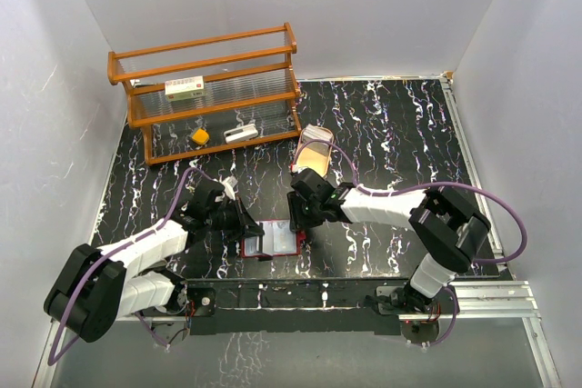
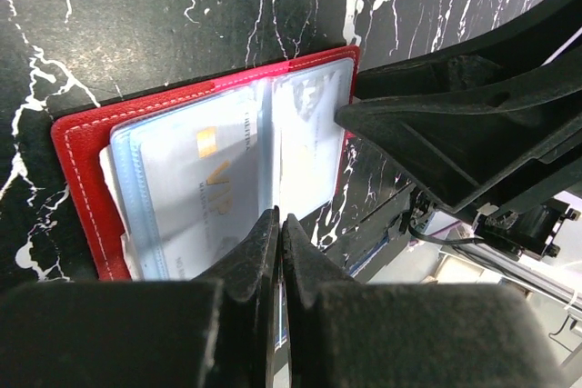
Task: Put the credit cards into the card holder
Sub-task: Insert the credit card into the card holder.
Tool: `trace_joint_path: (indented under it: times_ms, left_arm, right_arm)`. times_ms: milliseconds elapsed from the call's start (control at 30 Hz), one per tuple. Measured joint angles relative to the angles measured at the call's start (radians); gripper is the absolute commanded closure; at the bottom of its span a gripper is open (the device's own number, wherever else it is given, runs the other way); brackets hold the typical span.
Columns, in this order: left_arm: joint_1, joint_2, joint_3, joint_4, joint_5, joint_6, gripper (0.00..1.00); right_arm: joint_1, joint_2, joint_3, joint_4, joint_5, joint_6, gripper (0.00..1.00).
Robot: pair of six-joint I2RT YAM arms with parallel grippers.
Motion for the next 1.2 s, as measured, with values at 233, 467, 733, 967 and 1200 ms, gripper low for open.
trace_joint_path:
  times_ms: [233,467,733,967,1200]
  left_arm:
    - [0.003,0.006,0.000,-0.007,-0.006,0.000,1.00]
    - [0.004,0.034,-0.002,0.021,-0.005,-0.003,1.00]
    - [0.009,0.068,-0.009,0.057,0.000,0.005,1.00]
    - [0.009,0.084,-0.009,0.055,-0.020,0.029,1.00]
    - [0.010,0.121,-0.003,0.062,-0.030,0.039,1.00]
  right_arm:
    - [0.005,0.003,0.004,-0.009,0.022,-0.004,0.77]
    - [0.007,0.003,0.004,-0.010,0.026,-0.005,0.77]
    - [0.010,0.003,0.004,-0.010,0.031,-0.014,0.78]
    - [0.011,0.003,0.003,-0.008,0.032,-0.022,0.78]
    - [0.011,0.003,0.002,-0.003,0.032,-0.023,0.77]
